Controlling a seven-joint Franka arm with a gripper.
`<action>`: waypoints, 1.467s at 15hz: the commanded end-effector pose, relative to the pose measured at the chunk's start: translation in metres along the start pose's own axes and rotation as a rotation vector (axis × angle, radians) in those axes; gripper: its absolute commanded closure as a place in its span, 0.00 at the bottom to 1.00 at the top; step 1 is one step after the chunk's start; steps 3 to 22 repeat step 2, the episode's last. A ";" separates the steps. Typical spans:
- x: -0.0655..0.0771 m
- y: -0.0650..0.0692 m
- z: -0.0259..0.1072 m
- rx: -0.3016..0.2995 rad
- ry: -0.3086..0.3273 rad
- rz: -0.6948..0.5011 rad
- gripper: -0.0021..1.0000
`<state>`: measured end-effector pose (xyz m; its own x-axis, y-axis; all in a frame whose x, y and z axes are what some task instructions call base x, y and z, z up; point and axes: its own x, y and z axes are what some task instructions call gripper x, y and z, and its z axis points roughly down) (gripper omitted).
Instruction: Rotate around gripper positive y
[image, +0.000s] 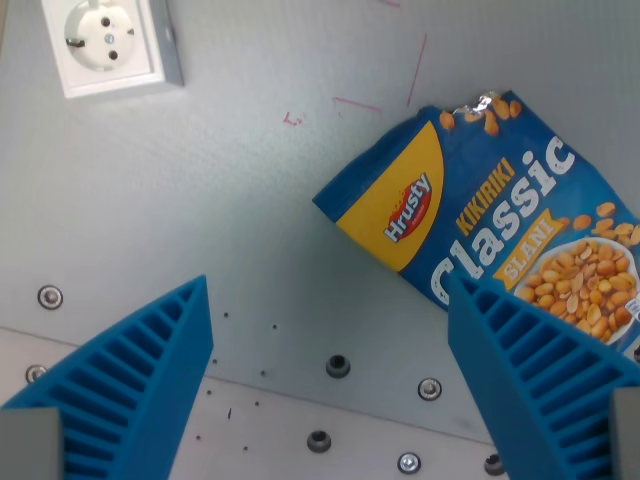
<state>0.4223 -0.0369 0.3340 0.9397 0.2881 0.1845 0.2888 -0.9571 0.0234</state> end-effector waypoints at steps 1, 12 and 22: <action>-0.016 0.000 -0.003 0.028 0.333 -0.020 0.00; -0.016 0.000 -0.003 0.028 0.347 -0.020 0.00; -0.016 0.000 -0.003 0.028 0.347 -0.020 0.00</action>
